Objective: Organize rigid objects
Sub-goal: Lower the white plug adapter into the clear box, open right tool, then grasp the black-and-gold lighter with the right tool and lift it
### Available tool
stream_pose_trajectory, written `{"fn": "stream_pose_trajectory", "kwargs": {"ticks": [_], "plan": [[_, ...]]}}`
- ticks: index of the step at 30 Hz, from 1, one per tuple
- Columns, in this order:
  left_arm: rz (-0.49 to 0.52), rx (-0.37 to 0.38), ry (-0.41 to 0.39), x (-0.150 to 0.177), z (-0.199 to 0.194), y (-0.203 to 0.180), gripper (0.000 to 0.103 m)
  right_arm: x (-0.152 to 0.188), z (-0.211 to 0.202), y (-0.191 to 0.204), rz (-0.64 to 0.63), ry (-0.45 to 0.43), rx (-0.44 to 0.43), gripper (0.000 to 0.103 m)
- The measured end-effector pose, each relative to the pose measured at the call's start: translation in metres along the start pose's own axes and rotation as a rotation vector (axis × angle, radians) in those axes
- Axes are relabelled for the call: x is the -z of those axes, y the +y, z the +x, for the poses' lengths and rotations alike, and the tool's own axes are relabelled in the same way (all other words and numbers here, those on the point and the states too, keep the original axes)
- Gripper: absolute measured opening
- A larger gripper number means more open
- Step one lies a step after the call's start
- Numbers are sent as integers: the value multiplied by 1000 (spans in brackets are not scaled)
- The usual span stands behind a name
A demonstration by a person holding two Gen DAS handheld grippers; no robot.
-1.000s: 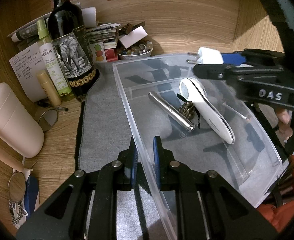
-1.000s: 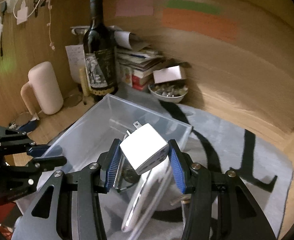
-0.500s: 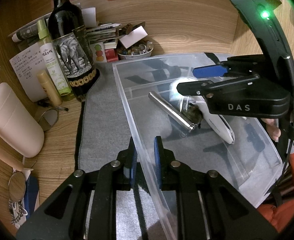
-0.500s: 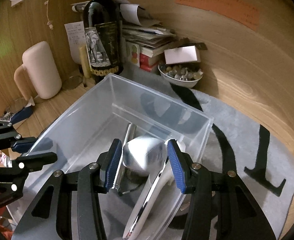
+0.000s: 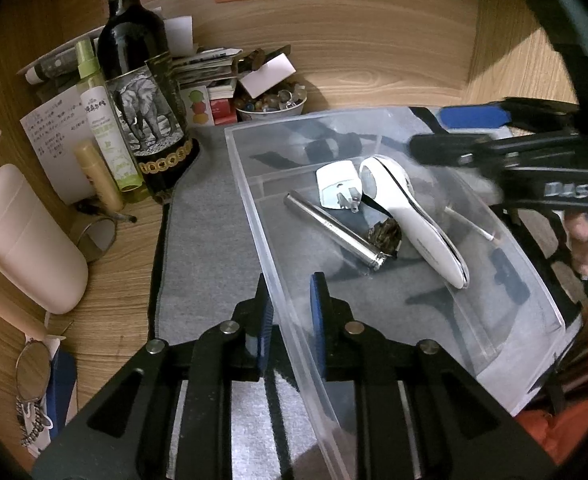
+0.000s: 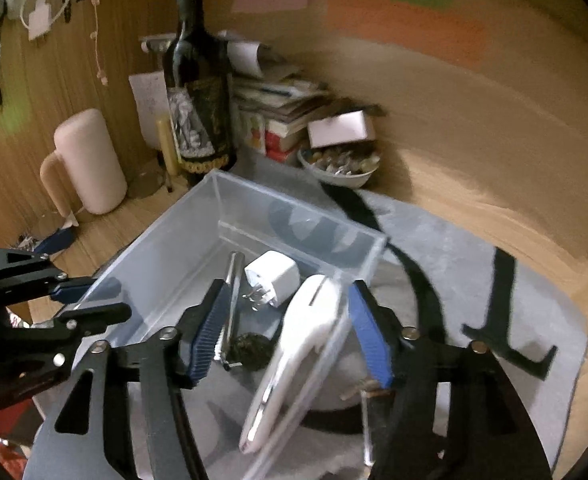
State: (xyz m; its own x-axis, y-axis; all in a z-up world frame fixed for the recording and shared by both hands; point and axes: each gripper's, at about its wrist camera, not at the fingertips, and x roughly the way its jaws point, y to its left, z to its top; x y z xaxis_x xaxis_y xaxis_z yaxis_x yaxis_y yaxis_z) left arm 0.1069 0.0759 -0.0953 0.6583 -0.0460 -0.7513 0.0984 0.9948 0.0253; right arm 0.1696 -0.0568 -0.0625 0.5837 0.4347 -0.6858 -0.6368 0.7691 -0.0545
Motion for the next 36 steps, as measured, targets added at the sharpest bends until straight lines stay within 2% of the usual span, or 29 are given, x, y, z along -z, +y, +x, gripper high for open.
{"fn": "stream_pose_trajectory", "kwargs": {"ticks": [7,13,18,26,36], "plan": [[11,-10,-3,1,0,-1,14,16,-41,-19,30,-60,91,64],[9,-7,-8,2,1,0,14,38,-63,-45,99,-50,187,64],[13,-11,-7,1,1,-1,14,60,-71,-63,150,-20,234,64],[11,-16,-11,2,0,-2,14,92,-56,-68,193,61,213,64],[11,-19,-14,3,0,-2,14,94,-3,-60,173,161,123,62]]}}
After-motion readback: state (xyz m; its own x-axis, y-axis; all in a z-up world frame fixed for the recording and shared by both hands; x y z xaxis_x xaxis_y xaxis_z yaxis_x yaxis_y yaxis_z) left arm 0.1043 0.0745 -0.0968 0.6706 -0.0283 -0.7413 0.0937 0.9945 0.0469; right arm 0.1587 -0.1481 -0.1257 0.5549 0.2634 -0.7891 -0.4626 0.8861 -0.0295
